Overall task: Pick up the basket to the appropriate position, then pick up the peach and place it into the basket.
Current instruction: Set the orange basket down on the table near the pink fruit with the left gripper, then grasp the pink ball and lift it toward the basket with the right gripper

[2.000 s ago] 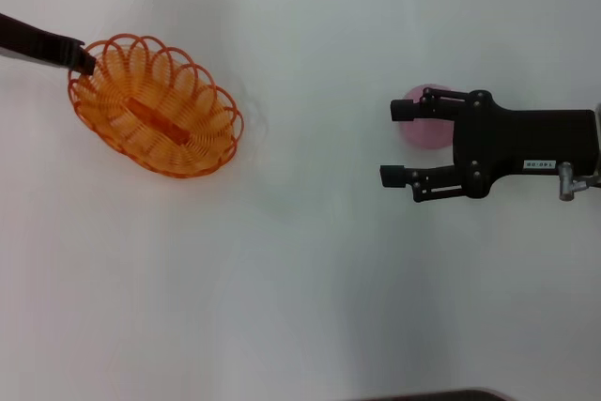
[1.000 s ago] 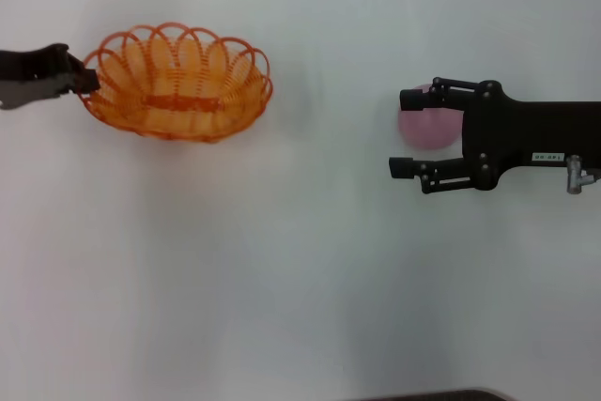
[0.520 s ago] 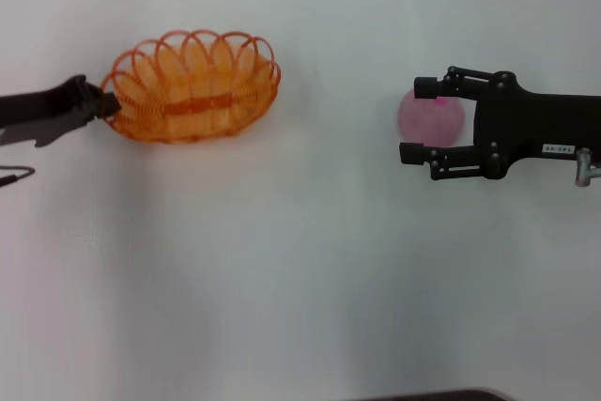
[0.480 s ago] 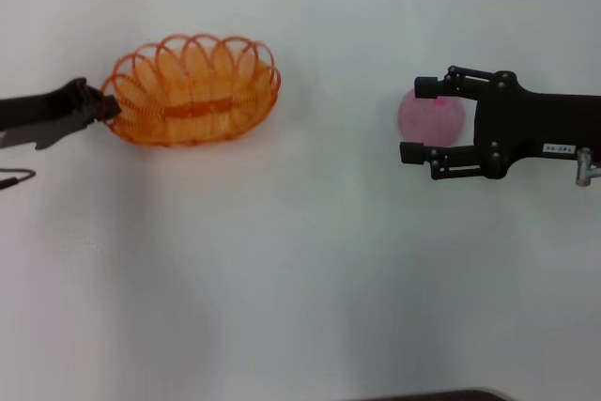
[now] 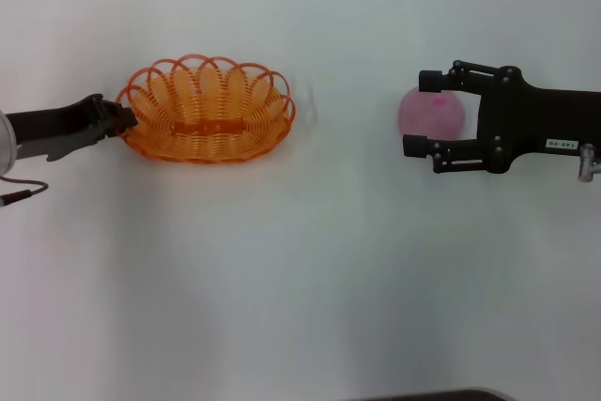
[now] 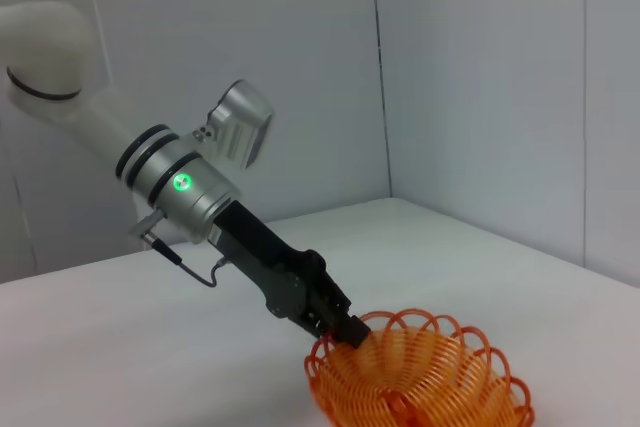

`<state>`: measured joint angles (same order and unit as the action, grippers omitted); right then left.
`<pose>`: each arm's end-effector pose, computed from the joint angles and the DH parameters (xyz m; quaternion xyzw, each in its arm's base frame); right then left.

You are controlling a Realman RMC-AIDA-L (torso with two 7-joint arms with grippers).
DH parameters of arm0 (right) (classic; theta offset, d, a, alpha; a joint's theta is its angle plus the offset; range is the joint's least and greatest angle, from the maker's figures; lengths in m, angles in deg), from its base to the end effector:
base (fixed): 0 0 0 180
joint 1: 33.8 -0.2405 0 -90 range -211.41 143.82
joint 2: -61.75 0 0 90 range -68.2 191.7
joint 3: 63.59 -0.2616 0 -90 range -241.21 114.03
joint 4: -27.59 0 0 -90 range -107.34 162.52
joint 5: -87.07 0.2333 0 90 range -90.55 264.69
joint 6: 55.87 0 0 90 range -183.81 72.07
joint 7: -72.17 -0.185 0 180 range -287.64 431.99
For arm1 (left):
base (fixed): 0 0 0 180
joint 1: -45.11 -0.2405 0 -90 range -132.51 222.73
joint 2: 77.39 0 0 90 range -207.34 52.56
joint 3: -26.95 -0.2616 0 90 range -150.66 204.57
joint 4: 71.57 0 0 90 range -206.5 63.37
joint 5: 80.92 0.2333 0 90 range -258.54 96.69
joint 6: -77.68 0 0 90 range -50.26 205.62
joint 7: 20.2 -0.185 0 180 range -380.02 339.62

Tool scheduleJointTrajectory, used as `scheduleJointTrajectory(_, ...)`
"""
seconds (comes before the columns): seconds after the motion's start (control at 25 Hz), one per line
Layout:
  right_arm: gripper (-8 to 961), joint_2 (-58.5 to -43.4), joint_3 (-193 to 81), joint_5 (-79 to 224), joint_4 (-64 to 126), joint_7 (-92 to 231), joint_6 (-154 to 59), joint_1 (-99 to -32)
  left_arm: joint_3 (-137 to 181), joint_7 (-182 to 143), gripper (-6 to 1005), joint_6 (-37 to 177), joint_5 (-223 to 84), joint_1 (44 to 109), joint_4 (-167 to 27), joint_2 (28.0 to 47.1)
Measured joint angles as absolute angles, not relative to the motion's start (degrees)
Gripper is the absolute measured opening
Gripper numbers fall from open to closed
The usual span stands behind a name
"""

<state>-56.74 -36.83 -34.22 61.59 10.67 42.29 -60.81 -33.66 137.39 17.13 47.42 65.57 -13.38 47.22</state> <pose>0.2940 0.3253 -0.0245 -0.9421 0.1366 0.2662 0.1512 -0.3091 0.3888 -0.0540 -0.6748 -0.6831 -0.1524 0.2341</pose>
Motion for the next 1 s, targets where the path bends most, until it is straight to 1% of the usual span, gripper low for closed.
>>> scheduleJointTrajectory(0.12, 915, -56.83, -36.87, -34.22, 61.54, 10.61, 42.33, -60.82, -33.4, 137.47, 81, 16.15, 47.89, 65.57, -13.3, 47.09)
scheduleJointTrajectory(0.32, 915, -57.0, -36.87, -33.85, 61.33, 10.54, 42.33, -60.85, -31.32, 136.02, 303, 13.82, 48.27, 65.48, -12.1, 46.77)
scheduleJointTrajectory(0.56, 915, -57.13, -36.94, -33.62, 61.15, 10.07, 42.24, -61.04, -25.01, 130.88, 541, 8.07, 47.53, 65.51, -9.39, 46.48)
scheduleJointTrajectory(0.76, 915, -57.24, -37.55, -33.51, 61.08, 9.48, 42.21, -61.3, -16.72, 120.11, 592, 0.43, 40.64, 65.73, -8.7, 46.31)
scheduleJointTrajectory(1.0, 915, -57.45, -38.24, -33.02, 61.07, 8.39, 41.97, -61.57, -7.3, 98.0, 593, -10.69, 32.26, 65.41, -9.63, 45.94)
